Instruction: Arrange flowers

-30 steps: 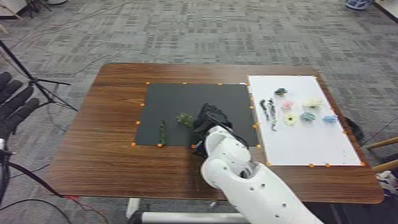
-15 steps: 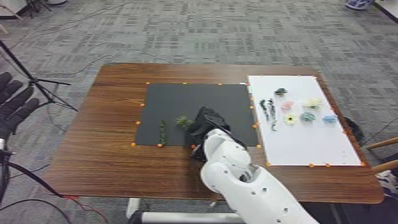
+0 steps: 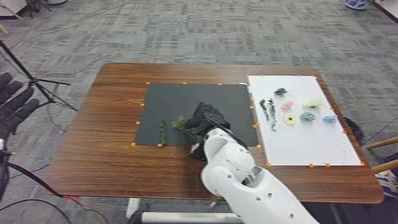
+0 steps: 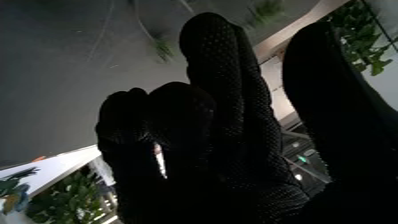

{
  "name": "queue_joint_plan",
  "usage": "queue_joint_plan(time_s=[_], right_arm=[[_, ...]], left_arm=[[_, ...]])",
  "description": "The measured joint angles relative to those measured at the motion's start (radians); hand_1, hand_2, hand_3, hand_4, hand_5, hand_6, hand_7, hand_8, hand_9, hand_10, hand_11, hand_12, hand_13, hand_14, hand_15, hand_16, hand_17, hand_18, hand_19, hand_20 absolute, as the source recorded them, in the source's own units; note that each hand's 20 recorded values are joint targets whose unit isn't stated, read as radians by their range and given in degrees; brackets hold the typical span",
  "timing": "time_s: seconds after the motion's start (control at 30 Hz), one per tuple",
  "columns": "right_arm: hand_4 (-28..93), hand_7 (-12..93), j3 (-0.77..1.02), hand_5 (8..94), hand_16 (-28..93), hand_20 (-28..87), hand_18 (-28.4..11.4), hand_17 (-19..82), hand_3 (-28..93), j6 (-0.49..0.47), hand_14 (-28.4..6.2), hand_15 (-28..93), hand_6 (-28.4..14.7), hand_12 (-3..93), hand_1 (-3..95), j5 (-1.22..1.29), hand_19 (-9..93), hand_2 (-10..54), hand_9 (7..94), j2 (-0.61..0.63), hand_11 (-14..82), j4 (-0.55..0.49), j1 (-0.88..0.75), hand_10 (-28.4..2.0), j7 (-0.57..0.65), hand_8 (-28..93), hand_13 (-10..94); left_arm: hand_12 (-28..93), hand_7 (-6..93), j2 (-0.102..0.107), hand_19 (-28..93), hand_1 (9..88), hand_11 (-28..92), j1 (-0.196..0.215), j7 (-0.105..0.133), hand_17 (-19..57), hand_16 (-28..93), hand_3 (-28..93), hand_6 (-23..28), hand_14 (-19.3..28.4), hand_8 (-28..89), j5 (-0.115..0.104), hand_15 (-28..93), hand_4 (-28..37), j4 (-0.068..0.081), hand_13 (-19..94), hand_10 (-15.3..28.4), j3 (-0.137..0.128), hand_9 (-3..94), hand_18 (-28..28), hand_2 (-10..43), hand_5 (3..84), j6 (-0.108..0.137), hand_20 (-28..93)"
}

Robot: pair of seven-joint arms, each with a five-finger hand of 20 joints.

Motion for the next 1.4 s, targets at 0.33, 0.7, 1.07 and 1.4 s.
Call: queue_joint_plan(time_s=[0.33,0.7,1.07,1.4], right_arm=[[-18,31,0.017,71.1,32,36,-28.4,42,74,0.045,-11.2,67,-8.7,20.0,32.5,-0.032,93,3.7,79.9,0.026,23.8,-0.048,-0.033,-20.1,-0.016,-6,78],[-16,55,0.086,72.1,29,36,-28.4,45,76,-0.141,-10.0,63,-9.1,16.0,29.4,-0.027,93,15.9,82.5,0.068,15.8,-0.134,-0.109,-21.6,-0.026,-10,83],[-16,55,0.069,71.5,30,35,-28.4,44,77,-0.130,-10.4,61,-8.9,15.5,29.3,0.000,93,17.5,80.6,0.068,14.0,-0.136,-0.136,-21.7,-0.037,-10,83],[-16,52,0.050,71.4,30,34,-28.4,43,78,-0.101,-10.6,61,-9.3,15.2,28.2,-0.020,93,15.7,78.8,0.053,13.9,-0.112,-0.136,-21.9,-0.067,-11,82]], left_arm=[[13,6.4,-0.003,22,25.2,11,0.008,0.001,-2.6,-1,68,9.1,14.7,-6,0.000,23,-28.3,-0.001,23,14.3,-0.007,32.0,12.4,12.5,38.2,0.000,11],[14,6.4,-0.020,21,25.0,10,0.035,0.006,-2.6,-1,68,9.1,14.7,-6,-0.002,23,-28.3,-0.007,23,14.2,-0.027,32.0,12.3,13.1,38.3,0.001,11],[14,6.4,-0.019,21,24.9,10,0.033,0.005,-2.5,-1,68,9.1,14.6,-6,-0.002,22,-28.3,-0.007,23,14.2,-0.018,32.1,12.3,13.3,38.3,0.001,11],[14,6.2,-0.019,21,24.9,10,0.032,0.003,-2.5,-1,68,9.1,14.6,-6,-0.002,22,-28.3,-0.006,23,14.2,-0.013,32.0,12.3,13.4,38.3,0.000,11]])
